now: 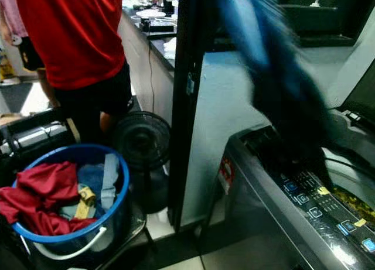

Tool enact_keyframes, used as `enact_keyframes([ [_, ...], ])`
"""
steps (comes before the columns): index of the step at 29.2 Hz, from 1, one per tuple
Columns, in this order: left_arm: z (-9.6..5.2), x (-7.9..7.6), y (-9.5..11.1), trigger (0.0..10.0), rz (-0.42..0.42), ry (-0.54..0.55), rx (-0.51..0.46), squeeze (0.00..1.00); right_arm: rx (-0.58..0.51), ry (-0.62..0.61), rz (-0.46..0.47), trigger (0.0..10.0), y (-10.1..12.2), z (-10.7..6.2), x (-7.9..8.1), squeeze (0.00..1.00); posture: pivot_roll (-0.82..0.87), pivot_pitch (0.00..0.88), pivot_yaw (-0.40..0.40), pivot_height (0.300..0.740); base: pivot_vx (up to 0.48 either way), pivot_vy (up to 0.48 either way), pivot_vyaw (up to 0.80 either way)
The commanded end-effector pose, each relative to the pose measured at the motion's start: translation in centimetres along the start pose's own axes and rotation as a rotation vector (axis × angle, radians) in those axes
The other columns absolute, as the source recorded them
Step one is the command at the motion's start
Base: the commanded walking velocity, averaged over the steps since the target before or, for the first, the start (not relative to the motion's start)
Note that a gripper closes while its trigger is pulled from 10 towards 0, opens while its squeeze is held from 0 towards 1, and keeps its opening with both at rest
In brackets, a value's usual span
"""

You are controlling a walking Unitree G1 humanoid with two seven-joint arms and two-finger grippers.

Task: Clothes washing

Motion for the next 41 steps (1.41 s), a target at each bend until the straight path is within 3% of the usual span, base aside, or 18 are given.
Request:
enact_keyframes([
  [1, 0.0, -0.7, -0.6, 10.0, 0.005, -0.026, 0.015, 0.00, 0.020, 0.006, 0.040, 10.0, -0.7, 0.0, 0.4, 0.00, 0.01, 0.032, -0.019, 0.740, 0.000, 0.000, 0.00],
  [2, 0.0, -0.1, -0.2, 10.0, -0.017, 0.010, -0.004, 0.00, 0.036, 0.021, -0.023, 10.0, -1.0, -0.1, 0.6, 0.00, 0.01, 0.030, -0.007, 0.740, 0.000, 0.000, 0.00],
  [4, 0.0, -0.1, -0.1, 10.0, -0.012, 0.005, -0.002, 0.00, 0.045, 0.024, -0.042, 10.0, -1.3, -0.2, 0.6, 0.00, 0.00, 0.017, 0.006, 0.740, 0.000, 0.000, 0.00],
  [6, 0.0, -1.0, -1.0, 10.0, 0.027, -0.036, 0.038, 0.00, 0.035, -0.024, 0.016, 10.0, -1.4, -0.3, -0.4, 0.00, -0.02, 0.010, 0.012, 0.740, 0.000, 0.000, 0.00],
  [12, 0.1, -1.8, -1.3, 10.0, 0.026, -0.053, 0.052, 0.00, 0.032, -0.020, 0.014, 10.0, -1.5, -0.4, -0.9, 0.00, -0.01, 0.000, -0.023, 0.740, 0.000, 0.000, 0.00],
  [14, 0.4, -1.6, -0.1, 10.0, -0.031, -0.025, 0.005, 0.00, 0.042, 0.003, -0.057, 10.0, -1.5, -0.4, -0.6, 0.00, -0.02, 0.000, -0.005, 0.740, 0.000, 0.000, 0.00],
  [16, 0.4, -1.6, 0.1, 10.0, -0.043, -0.021, -0.002, 0.00, 0.044, 0.006, -0.072, 10.0, -1.5, -0.4, -0.5, 0.00, -0.02, 0.000, -0.005, 0.740, 0.000, 0.000, 0.00],
  [19, 0.5, -1.6, 0.1, 10.0, 0.032, -0.040, 0.015, 0.00, 0.024, -0.011, 0.002, 10.0, -1.2, -0.3, -0.4, 0.00, -0.04, 0.000, 0.025, 0.740, 0.000, 0.000, 0.00],
  [23, 0.5, -2.4, -0.2, 10.0, 0.056, -0.065, 0.028, 0.00, 0.023, -0.018, 0.011, 10.0, -1.3, -0.3, -0.4, 0.00, -0.02, 0.000, -0.003, 0.740, 0.000, 0.000, 0.00],
  [26, 0.5, -2.6, -0.2, 10.0, 0.048, -0.063, 0.022, 0.00, 0.035, -0.004, -0.012, 10.0, -1.5, -0.3, -0.1, 0.00, -0.01, 0.000, -0.012, 0.740, 0.000, 0.000, 0.00],
  [28, 0.5, -1.9, 0.0, 10.0, 0.016, -0.031, 0.011, 0.00, 0.052, 0.017, -0.053, 10.0, -1.9, -0.3, 0.5, 0.00, -0.02, 0.000, 0.013, 0.740, 0.000, 0.000, 0.00],
  [33, 0.3, -1.6, -0.4, 10.0, 0.047, -0.054, 0.031, 0.00, 0.025, -0.008, 0.002, 10.0, -1.5, -0.3, 0.3, 0.00, -0.04, 0.000, 0.031, 0.740, 0.000, 0.000, 0.00],
  [35, 0.4, -1.9, -0.4, 10.0, 0.041, -0.046, 0.030, 0.00, 0.029, -0.012, 0.000, 10.0, -1.7, -0.4, -0.1, 0.00, -0.02, 0.000, -0.008, 0.740, 0.000, 0.000, 0.00],
  [38, 0.5, -1.9, 0.1, 10.0, 0.016, -0.030, 0.003, 0.00, 0.046, -0.001, -0.044, 10.0, -1.9, -0.4, -0.1, 0.00, -0.03, 0.000, 0.009, 0.740, 0.000, 0.000, 0.00],
  [41, 0.5, -1.6, 0.1, 10.0, 0.030, -0.030, 0.013, 0.00, 0.044, -0.011, -0.015, 10.0, -2.0, -0.4, -0.1, 0.00, -0.03, 0.000, 0.026, 0.740, 0.000, 0.000, 0.00],
])
Point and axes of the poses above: a point about 5 cm out from each wrist's last joint towards the gripper, its own z axis pointing out of the wrist towards the gripper, its own y axis along the axis of the wrist's last joint, x = y × z, the point moved 4 cm from there along z, pointing out of the wrist towards the gripper, and after that the axes turned 12 degrees about -z, right-handed, at the moved point
